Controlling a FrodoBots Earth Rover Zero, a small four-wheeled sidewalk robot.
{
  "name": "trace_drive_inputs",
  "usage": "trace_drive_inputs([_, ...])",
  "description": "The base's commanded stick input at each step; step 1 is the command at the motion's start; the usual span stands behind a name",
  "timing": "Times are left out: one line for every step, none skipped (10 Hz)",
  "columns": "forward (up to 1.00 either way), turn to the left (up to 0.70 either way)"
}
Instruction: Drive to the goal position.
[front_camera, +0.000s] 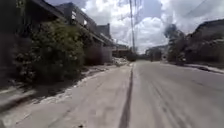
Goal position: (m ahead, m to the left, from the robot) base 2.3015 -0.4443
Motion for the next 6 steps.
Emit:
trace_drive_inputs([1.0, 0.0])
trace_drive_inputs([1.0, 0.0])
trace_drive_inputs([1.0, 0.0])
trace_drive_inputs([1.0, -0.02])
trace_drive_inputs([1.0, -0.02])
trace_drive_inputs([1.0, -0.03])
